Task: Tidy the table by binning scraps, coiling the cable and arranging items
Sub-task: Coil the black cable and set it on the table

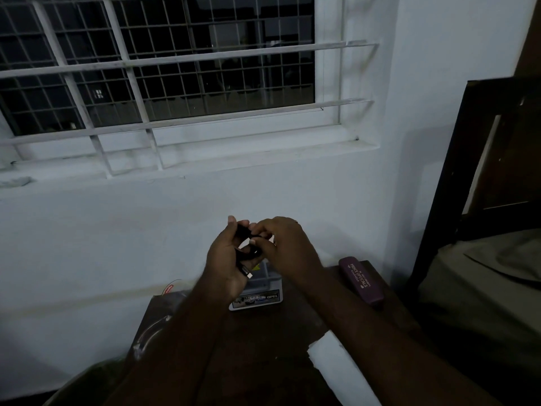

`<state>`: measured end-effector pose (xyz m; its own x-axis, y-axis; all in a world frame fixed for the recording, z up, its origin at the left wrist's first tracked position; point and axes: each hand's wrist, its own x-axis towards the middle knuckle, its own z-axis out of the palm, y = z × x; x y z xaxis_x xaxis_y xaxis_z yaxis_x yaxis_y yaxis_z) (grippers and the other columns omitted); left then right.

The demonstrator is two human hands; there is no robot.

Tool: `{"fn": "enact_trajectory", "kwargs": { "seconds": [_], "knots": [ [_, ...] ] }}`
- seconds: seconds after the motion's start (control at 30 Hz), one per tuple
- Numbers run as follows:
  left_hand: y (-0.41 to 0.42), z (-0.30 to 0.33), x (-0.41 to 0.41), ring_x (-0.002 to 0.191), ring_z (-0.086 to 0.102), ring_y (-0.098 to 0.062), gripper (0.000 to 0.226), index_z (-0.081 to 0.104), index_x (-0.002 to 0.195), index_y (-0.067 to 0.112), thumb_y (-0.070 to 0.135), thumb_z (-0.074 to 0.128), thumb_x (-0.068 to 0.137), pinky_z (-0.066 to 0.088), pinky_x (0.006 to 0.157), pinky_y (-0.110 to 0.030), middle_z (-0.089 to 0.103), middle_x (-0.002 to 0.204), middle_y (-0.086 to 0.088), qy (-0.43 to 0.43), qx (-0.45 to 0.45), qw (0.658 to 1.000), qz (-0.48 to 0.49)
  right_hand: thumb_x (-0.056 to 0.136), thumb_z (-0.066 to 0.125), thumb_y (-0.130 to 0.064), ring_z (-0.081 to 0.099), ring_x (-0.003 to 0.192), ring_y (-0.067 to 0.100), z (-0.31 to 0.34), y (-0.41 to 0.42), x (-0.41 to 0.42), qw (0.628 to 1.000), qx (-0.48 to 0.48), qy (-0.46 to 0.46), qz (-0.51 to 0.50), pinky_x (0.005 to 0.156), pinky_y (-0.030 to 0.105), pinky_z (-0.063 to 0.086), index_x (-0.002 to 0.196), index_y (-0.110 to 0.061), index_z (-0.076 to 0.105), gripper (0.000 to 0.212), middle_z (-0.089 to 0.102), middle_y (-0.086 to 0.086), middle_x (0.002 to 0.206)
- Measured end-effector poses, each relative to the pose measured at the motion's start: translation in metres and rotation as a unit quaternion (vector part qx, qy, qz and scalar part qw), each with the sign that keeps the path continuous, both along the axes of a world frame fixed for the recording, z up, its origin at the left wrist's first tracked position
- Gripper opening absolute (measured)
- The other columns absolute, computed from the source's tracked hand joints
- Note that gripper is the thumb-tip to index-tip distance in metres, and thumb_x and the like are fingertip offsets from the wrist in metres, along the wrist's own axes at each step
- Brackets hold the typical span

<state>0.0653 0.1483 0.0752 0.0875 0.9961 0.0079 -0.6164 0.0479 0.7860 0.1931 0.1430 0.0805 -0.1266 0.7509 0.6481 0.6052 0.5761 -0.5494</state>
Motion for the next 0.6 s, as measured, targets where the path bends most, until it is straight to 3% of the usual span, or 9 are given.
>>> {"fn": "enact_trajectory", "kwargs": {
  "seconds": [0.17,0.37,0.47,0.6],
  "knots": [
    [0.003,0.001,0.004,0.067,0.068,-0.020,0.027,0.061,0.083,0.016,0.036,0.052,0.099,0.058,0.061,-0.035,0.065,0.079,0.001,0.039,0.009,0.995,0.091,0.086,0.066,-0.026,0.059,0.096,0.019,-0.001,-0.005,-0.002,0.998,-0.030,-0.020,-0.046,0.083,0.039,0.050,0.097,-0.021,0.071,0.013,0.071,-0.003,0.092],
    [-0.002,-0.003,0.009,0.081,0.068,-0.022,0.016,0.064,0.090,0.016,0.028,0.057,0.098,0.053,0.053,-0.032,0.067,0.085,0.000,0.033,0.060,0.988,0.140,0.087,0.064,-0.024,0.063,0.098,0.019,-0.005,-0.011,-0.006,0.997,-0.040,0.029,-0.063,0.081,0.040,0.053,0.097,-0.019,0.071,0.013,0.072,-0.004,0.100],
    [-0.001,-0.008,0.008,0.100,0.069,-0.025,0.012,0.069,0.100,0.017,0.023,0.060,0.096,0.057,0.062,-0.036,0.071,0.102,0.000,0.036,0.071,0.992,0.098,0.082,0.069,-0.025,0.066,0.086,0.016,-0.003,-0.007,-0.001,0.994,-0.079,0.047,-0.066,0.075,0.036,0.055,0.085,-0.017,0.070,0.009,0.072,-0.002,0.089],
    [-0.001,-0.009,0.002,0.110,0.068,-0.026,0.031,0.069,0.118,0.026,0.029,0.064,0.088,0.059,0.075,-0.041,0.063,0.129,0.001,0.073,0.056,0.996,-0.018,0.075,0.077,-0.043,0.068,0.062,0.004,0.012,-0.004,0.022,0.957,-0.234,0.168,0.028,0.052,0.014,0.049,0.089,-0.020,0.069,0.029,0.070,-0.007,0.079]
  ]
}}
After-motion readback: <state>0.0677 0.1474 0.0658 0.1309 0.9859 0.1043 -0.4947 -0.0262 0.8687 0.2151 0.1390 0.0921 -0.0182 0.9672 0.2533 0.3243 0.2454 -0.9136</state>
